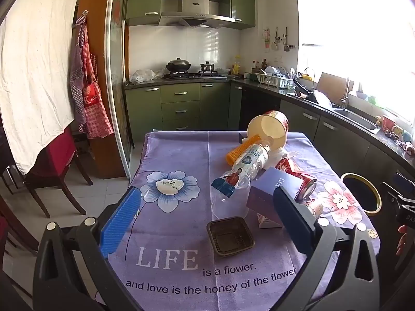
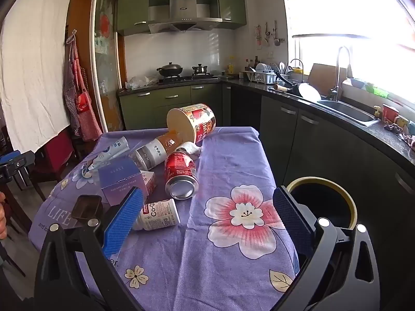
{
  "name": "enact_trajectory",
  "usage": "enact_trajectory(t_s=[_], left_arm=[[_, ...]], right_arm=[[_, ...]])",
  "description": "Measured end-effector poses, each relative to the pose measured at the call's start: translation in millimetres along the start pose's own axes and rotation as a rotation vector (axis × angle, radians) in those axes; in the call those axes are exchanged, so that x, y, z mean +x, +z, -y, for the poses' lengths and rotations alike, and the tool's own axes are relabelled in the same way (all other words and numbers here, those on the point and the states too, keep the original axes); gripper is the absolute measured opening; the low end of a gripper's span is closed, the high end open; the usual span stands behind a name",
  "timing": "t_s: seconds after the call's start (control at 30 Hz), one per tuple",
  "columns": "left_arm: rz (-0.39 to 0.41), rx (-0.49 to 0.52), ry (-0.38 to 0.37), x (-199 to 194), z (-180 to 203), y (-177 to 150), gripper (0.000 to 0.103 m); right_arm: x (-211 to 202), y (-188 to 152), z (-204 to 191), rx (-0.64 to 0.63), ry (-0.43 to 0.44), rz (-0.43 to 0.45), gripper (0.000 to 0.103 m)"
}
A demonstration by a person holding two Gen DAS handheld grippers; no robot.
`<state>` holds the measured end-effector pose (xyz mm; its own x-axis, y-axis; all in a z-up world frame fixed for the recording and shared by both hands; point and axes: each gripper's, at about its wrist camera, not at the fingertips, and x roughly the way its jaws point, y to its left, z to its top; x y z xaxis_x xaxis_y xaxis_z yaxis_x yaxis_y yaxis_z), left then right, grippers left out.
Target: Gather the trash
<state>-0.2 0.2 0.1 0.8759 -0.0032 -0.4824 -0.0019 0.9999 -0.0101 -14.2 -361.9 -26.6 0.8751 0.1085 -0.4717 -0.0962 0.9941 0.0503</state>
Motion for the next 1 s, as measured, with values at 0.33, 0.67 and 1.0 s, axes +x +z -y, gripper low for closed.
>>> enact_trajectory(t_s=[0.33, 0.67, 1.0], left_arm=[[0.003, 0.003, -0.001, -0.1, 0.5, 0.1, 0.097], [0.001, 0.013, -0.005, -2.6, 3.0, 0.1, 0.097], [-0.007, 0.018, -0.013, -2.9, 5.4, 3.8, 0.097]], right_arm=[[-0.3, -0.4, -1.0, -0.001, 0.002, 0.006, 0.099], [-3.1, 2.0, -0.2, 0.003, 0.003, 0.007, 0.099], [3.0, -0.1, 1.7, 0.01, 0.006, 0.001, 0.099]])
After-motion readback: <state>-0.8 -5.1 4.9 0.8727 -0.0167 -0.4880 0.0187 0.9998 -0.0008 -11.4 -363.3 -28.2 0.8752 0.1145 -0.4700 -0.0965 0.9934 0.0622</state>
